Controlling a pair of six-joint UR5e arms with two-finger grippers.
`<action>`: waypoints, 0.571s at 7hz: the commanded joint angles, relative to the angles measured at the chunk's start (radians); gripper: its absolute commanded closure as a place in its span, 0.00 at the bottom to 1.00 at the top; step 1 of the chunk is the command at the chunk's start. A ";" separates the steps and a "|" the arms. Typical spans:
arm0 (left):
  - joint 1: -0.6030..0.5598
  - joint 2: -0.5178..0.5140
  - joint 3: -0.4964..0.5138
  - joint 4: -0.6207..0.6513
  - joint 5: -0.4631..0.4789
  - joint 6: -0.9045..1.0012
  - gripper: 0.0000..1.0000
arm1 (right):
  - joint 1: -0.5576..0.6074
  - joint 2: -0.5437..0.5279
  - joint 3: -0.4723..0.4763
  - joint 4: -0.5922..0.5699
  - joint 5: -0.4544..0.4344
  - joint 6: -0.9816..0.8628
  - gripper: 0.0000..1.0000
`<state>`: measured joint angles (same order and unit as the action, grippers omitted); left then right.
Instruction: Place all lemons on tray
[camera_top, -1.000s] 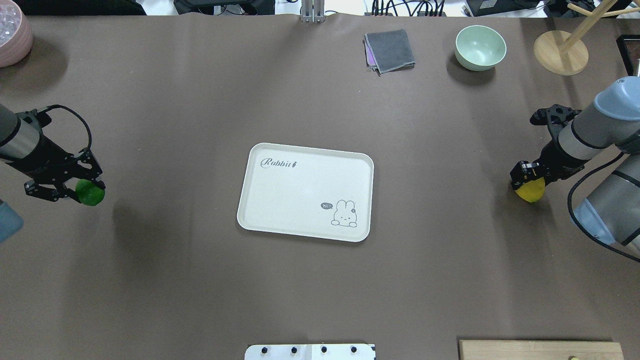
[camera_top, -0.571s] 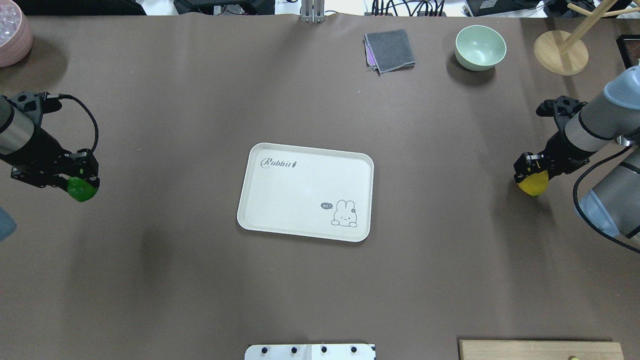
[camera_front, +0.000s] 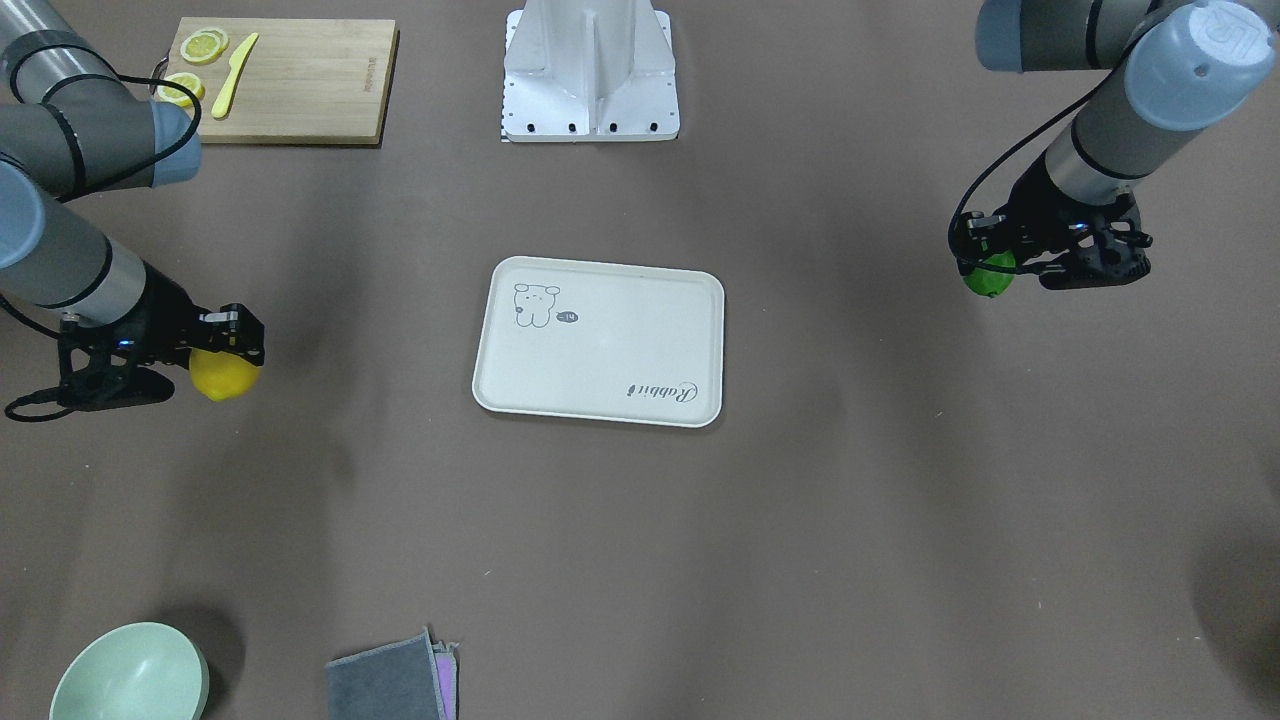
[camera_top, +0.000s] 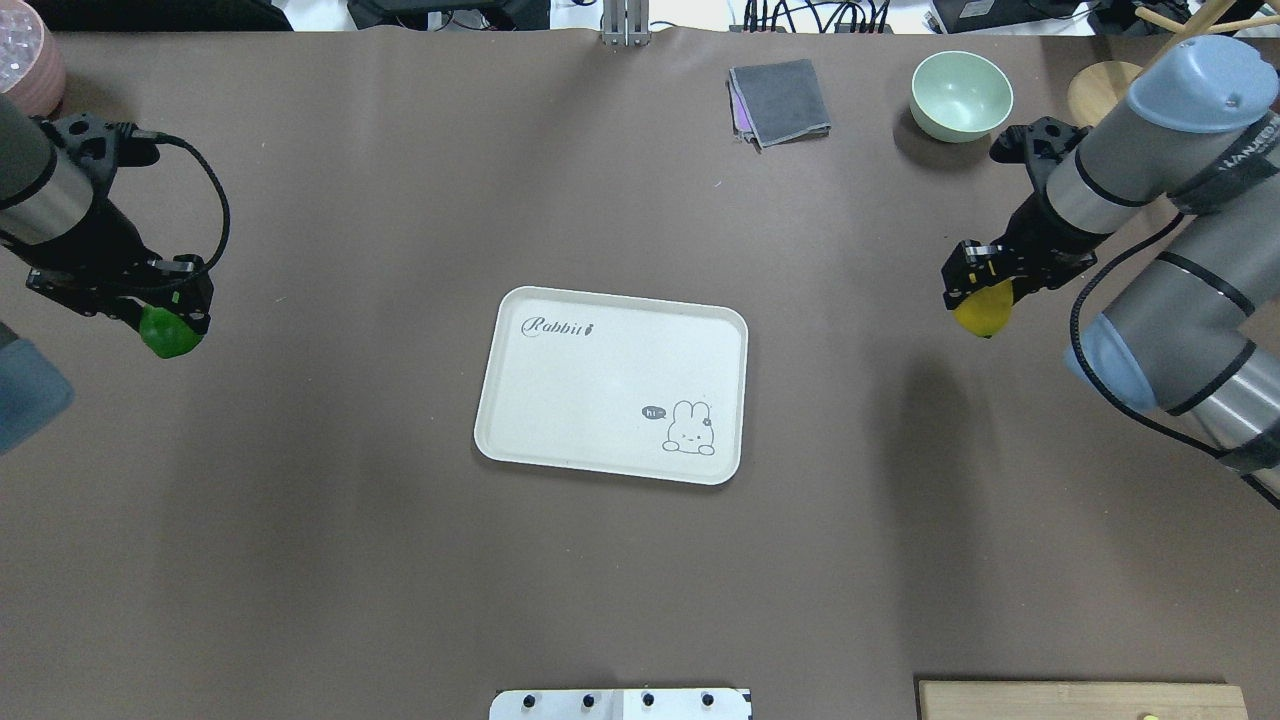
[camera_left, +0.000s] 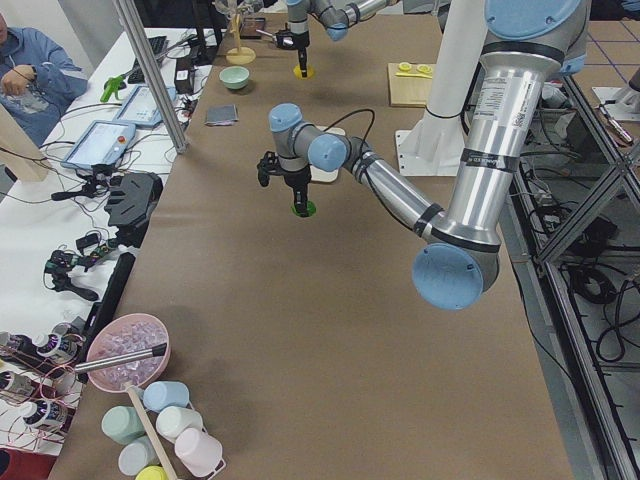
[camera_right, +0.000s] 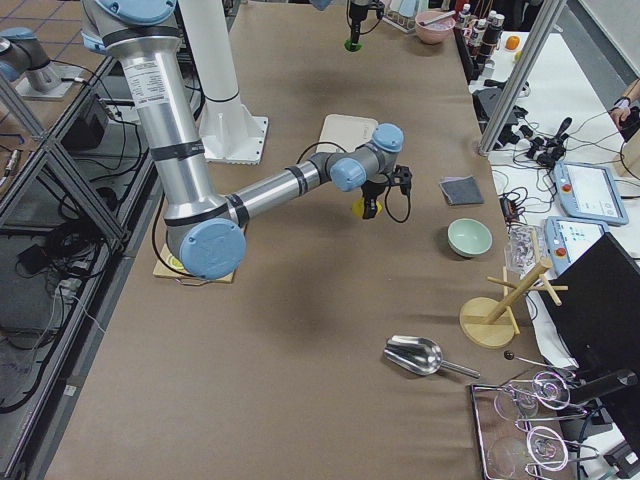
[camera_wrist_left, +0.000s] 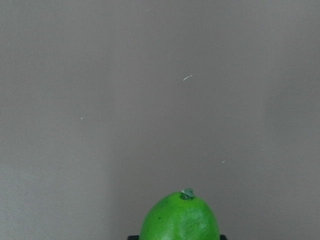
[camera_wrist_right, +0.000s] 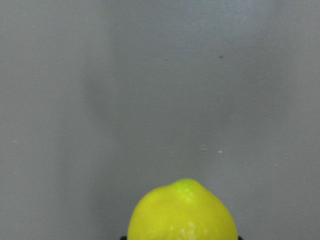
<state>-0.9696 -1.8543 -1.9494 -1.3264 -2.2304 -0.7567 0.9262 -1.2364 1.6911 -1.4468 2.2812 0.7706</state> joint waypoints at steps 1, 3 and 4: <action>-0.009 -0.126 0.078 0.058 0.005 0.007 1.00 | -0.126 0.191 -0.057 -0.001 -0.064 0.162 1.00; -0.004 -0.160 0.105 0.056 -0.006 0.007 1.00 | -0.231 0.288 -0.099 0.000 -0.133 0.237 1.00; 0.002 -0.193 0.157 0.043 -0.011 0.005 1.00 | -0.259 0.361 -0.153 0.000 -0.159 0.278 1.00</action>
<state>-0.9728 -2.0140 -1.8399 -1.2731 -2.2348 -0.7505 0.7119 -0.9557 1.5891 -1.4468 2.1552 0.9988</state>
